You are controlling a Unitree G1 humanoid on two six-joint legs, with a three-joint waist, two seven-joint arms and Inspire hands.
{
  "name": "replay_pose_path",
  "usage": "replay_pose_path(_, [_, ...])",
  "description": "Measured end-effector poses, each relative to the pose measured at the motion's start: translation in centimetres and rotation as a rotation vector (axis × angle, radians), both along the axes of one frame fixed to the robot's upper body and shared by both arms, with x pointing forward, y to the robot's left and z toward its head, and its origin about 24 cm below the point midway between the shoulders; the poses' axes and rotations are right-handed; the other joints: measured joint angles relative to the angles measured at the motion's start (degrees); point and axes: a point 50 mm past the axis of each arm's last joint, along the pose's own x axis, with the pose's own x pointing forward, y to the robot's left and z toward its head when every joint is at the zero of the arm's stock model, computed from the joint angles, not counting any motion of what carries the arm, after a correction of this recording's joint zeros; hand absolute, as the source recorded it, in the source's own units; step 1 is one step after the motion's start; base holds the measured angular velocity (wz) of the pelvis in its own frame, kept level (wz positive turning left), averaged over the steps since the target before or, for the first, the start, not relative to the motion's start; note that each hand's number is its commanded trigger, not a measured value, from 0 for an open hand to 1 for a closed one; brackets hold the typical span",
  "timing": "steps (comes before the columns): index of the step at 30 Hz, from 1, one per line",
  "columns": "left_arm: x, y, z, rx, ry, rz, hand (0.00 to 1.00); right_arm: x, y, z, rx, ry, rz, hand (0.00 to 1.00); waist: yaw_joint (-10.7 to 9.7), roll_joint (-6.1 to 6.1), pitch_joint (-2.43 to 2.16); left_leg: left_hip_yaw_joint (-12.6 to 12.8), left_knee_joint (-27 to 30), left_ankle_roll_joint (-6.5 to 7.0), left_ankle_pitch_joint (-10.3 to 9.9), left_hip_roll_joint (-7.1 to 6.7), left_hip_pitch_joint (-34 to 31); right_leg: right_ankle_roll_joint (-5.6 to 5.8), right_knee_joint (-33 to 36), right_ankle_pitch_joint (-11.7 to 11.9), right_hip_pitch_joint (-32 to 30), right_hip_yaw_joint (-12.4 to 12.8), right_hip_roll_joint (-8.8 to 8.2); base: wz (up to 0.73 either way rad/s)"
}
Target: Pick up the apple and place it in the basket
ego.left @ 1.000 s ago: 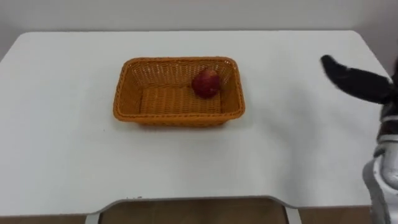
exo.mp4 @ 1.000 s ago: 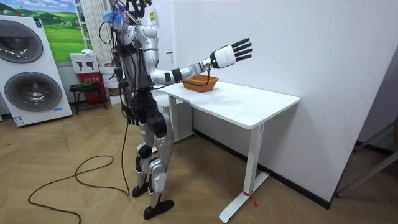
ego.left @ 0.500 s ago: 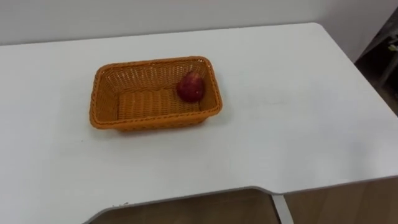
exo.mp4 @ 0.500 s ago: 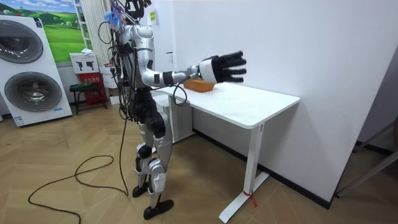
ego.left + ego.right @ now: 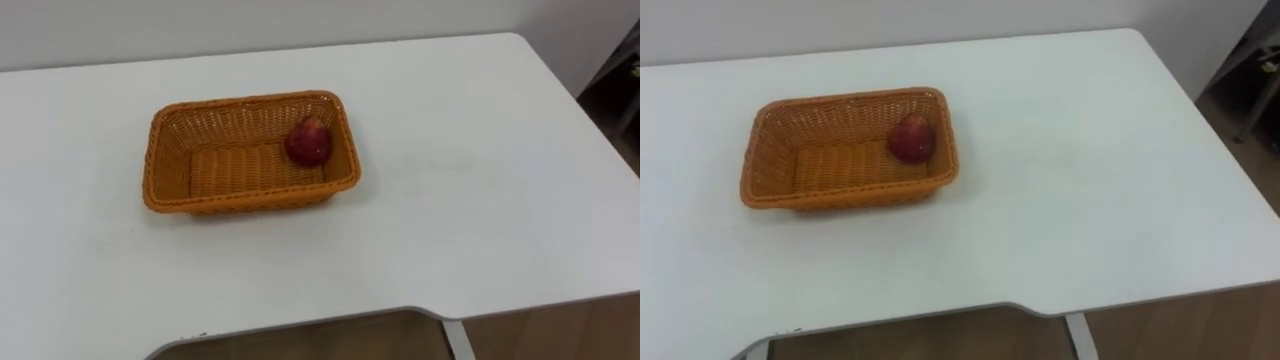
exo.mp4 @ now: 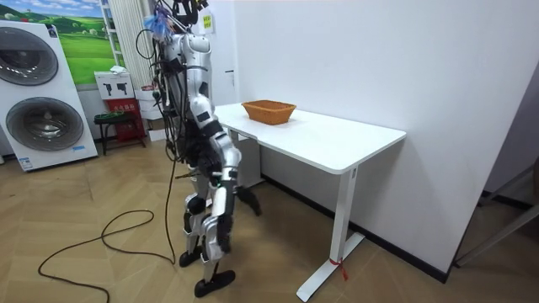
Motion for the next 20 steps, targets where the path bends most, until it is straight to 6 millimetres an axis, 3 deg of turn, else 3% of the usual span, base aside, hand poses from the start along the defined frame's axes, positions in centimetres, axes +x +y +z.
replay_pose_path(2, [-0.2, -0.2, -0.1, -0.022, 0.001, 0.036, 0.0, -2.5, 2.9, -1.7, 0.177, 0.056, 0.084, 0.0, 0.5, 0.02, 0.02, 0.1, 0.3, 0.0, 0.0, -0.01, 0.1, 0.01, 0.0, -0.1, 0.0, 0.2, 0.0, -0.09])
replay_pose_path(6, [-0.5, -0.2, -0.3, -0.044, 0.028, 0.054, 0.0, -3.6, 4.1, -2.4, 0.294, 0.118, 0.36, 0.0, 2.0, -0.18, 0.31, 1.1, 0.7, 0.06, -0.1, 0.11, 0.7, 0.09, 0.0, -0.3, -0.2, 1.1, 0.06, -0.1])
replay_pose_path(10, [-0.7, -0.3, -0.3, -0.053, 0.057, 0.041, 0.0, -2.0, 4.5, -2.8, 0.366, 0.134, 0.689, 0.0, 3.2, -0.69, 0.49, 0.9, 0.8, 0.16, -0.2, 0.07, 0.5, 0.21, 0.1, -0.1, 0.0, 1.1, 0.06, 0.02])
replay_pose_path(15, [-1.3, -0.7, -0.6, -0.07, 0.112, 0.031, 0.0, 0.0, 5.4, -3.2, 0.448, 0.152, 0.993, 0.0, 4.6, 0.0, 0.51, 0.6, 0.8, 0.18, -0.2, 0.04, 0.7, 0.2, -0.2, 0.0, 0.4, 0.4, 0.04, 0.04])
replay_pose_path(20, [-1.2, -1.0, -0.7, -0.092, 0.137, 0.01, 0.0, 1.9, 5.9, -3.4, 0.485, 0.178, 1.23, 0.0, 5.4, 0.87, 1.06, 0.0, 1.3, 0.17, -0.2, 0.0, 0.6, 0.13, -0.3, 0.0, 0.5, -0.3, -0.01, 0.06])
